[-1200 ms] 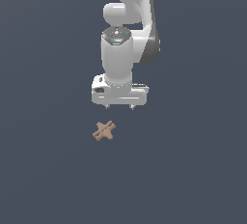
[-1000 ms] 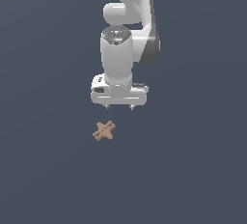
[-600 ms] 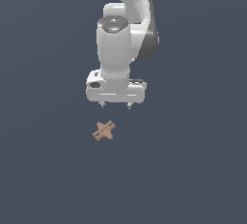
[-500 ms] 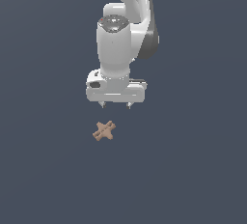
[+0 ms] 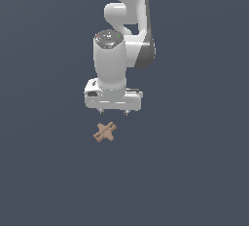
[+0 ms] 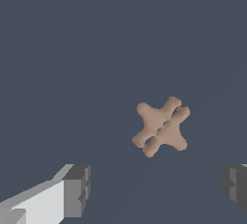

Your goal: Pick up the object and move it to a goal position.

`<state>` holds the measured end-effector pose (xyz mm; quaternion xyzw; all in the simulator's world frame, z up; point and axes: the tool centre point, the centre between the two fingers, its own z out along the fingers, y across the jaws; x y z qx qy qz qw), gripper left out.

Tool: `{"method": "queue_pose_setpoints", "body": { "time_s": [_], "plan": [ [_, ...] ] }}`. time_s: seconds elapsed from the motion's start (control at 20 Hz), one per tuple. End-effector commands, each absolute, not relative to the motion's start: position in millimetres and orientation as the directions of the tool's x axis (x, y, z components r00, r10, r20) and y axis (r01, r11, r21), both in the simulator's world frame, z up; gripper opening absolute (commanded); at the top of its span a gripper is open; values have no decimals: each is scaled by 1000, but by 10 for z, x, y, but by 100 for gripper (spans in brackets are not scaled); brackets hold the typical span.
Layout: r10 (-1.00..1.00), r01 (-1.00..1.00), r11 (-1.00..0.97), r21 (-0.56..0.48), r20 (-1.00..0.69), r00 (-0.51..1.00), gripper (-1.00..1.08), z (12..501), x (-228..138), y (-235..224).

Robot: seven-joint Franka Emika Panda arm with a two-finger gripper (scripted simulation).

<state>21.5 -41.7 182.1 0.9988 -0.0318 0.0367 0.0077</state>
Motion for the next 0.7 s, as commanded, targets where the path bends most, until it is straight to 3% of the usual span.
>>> {"method": "queue_pose_setpoints", "body": {
  "time_s": [0.0,0.65],
  "plan": [
    [-83,-84,-996,10,63,995,100,1665,239,-492],
    [-193,-193,-981,1,7,981,100,780,288,-911]
  ]
}}
